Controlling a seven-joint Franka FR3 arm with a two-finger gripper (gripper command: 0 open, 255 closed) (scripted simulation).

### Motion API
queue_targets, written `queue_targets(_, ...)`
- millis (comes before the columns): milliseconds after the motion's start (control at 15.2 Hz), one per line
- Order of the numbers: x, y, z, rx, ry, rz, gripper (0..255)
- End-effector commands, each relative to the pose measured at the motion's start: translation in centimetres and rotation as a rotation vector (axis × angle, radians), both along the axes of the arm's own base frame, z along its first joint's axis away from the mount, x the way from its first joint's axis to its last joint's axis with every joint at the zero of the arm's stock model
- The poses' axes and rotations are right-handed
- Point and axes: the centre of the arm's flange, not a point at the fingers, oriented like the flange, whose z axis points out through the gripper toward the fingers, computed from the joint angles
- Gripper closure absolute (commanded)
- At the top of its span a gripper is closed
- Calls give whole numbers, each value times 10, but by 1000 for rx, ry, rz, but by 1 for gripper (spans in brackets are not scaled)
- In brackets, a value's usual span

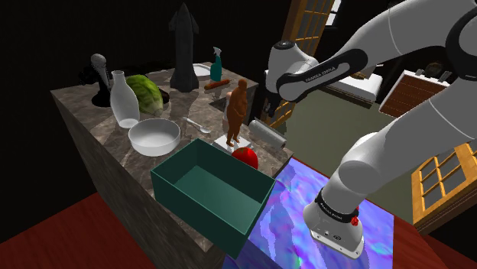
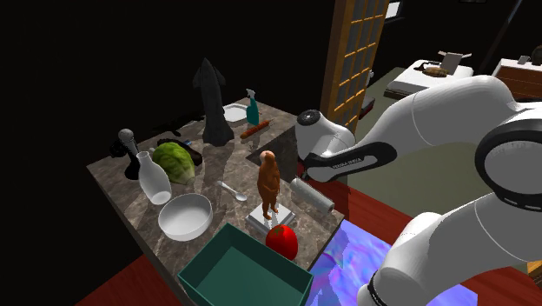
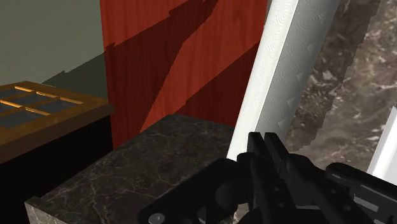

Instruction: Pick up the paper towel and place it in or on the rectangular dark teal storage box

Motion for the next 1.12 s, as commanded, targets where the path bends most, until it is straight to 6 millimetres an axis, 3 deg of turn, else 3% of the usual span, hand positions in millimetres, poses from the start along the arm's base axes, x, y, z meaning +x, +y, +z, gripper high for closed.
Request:
queue_targets(0, 0, 0, 0, 0, 0, 0, 255)
queue_targets(264, 0, 0, 0, 0, 0, 0, 255)
queue_targets(330, 0, 0, 0, 0, 0, 0, 0)
queue_targets(660, 26, -3, -62, 54, 23, -196, 0)
queue_targets(1056, 25, -10, -87, 54, 24, -196, 0)
